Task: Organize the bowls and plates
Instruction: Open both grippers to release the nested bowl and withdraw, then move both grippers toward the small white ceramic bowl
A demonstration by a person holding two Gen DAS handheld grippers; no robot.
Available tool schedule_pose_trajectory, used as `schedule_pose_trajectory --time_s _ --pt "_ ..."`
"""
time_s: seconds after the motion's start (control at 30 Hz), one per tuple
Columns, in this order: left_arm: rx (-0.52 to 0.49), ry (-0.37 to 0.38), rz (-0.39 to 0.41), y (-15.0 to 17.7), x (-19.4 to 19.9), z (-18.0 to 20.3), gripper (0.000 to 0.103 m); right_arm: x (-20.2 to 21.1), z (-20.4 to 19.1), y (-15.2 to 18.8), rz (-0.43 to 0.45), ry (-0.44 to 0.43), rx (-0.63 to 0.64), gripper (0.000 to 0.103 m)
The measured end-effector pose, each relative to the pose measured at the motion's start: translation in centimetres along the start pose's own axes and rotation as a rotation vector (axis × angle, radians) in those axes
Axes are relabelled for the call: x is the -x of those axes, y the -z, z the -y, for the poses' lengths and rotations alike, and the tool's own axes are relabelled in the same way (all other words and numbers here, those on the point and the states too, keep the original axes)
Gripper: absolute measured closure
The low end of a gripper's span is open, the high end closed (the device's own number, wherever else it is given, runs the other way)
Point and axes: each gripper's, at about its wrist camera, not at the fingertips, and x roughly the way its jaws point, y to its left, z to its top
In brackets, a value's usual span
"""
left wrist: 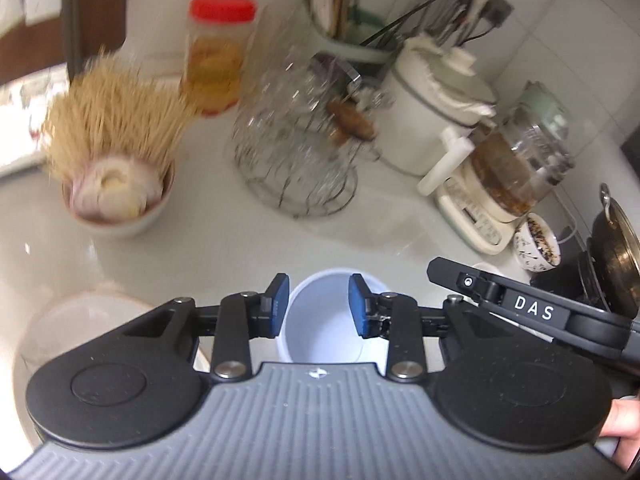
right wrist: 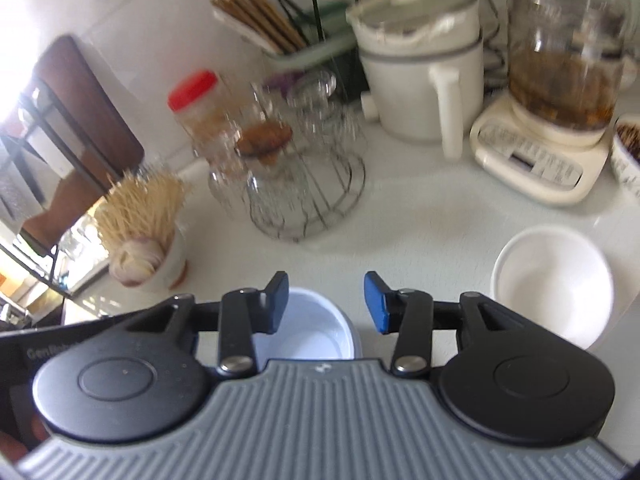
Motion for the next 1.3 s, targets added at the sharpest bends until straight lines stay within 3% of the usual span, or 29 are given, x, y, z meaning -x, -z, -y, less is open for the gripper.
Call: schedule_pose_trajectory --time_s 0.33,0.7,1.03,1.3 --pt "-0.145 0.046 0.098 -1.7 4.0 3.7 0.066 5.6 0.3 -0.7 0.156 0.037 -0.026 0.058" --pt "-0.202 0.110 0.101 -1.3 6.1 5.6 0.066 10.0 0.2 0.7 0.240 0.130 -0.051 0.058" --pt "-0.283 0.138 0.071 0.9 6.3 7.6 0.066 11.9 0.0 3.2 0.236 0.209 -0.042 0.058" --pt "-0.289 0.135 0.061 1.3 4.2 10.1 0.065 11.0 2.3 2.1 0.250 0.190 -0.064 0.058"
